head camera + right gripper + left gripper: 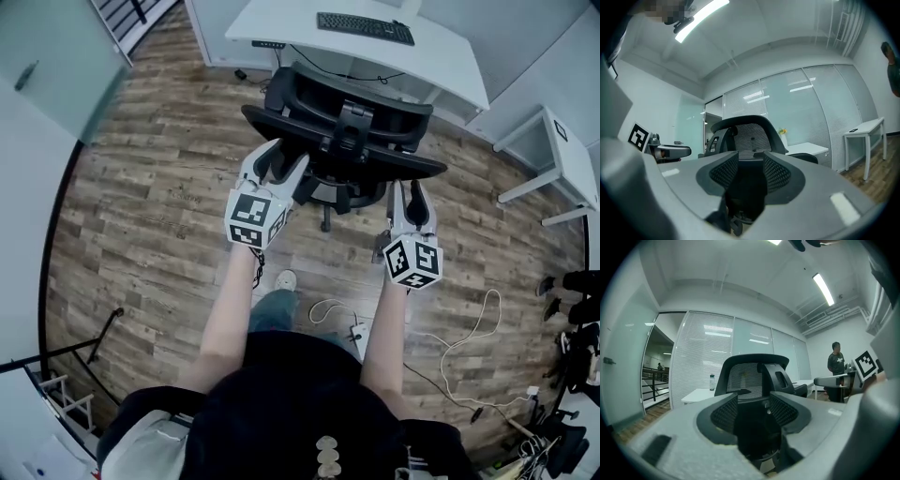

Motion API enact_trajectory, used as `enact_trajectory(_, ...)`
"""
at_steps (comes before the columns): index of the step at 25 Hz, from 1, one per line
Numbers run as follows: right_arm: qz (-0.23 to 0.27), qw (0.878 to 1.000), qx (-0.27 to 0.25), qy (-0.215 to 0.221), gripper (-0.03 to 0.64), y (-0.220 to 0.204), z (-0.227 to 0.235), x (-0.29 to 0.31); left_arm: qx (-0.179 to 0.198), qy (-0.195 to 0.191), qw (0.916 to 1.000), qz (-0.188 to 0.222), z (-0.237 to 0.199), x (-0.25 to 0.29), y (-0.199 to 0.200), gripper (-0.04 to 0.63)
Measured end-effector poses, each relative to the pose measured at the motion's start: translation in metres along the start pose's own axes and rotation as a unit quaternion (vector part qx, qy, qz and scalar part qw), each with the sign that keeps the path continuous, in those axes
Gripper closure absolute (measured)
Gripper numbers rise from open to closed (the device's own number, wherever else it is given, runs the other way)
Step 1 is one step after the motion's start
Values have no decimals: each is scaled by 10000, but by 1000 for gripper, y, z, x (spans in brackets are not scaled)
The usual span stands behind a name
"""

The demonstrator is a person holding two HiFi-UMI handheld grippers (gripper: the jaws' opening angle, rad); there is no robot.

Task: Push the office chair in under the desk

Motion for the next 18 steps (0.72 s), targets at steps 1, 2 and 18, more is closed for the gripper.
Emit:
enact_trajectory(1,31,10000,12,-38,462,2,3,8,28,-44,10000,20,-4,8,3,380)
enact_trajectory(2,61,9999,25,-76,462,3,5,15,52,-85,9999,37,-9,16,6,380)
enact_trajectory(18,65,9994,-5,-351,462,10,27,58,156,-410,9990,4,-33,66,15,380)
Point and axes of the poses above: the fingertips, and each gripper's own axes: x forward along the fingers, z to its right, y out of its top, the point moved 6 cm from there along -x, backward along the fingers, and after that the axes turned 1 degree about y, right-handed, at the moved point
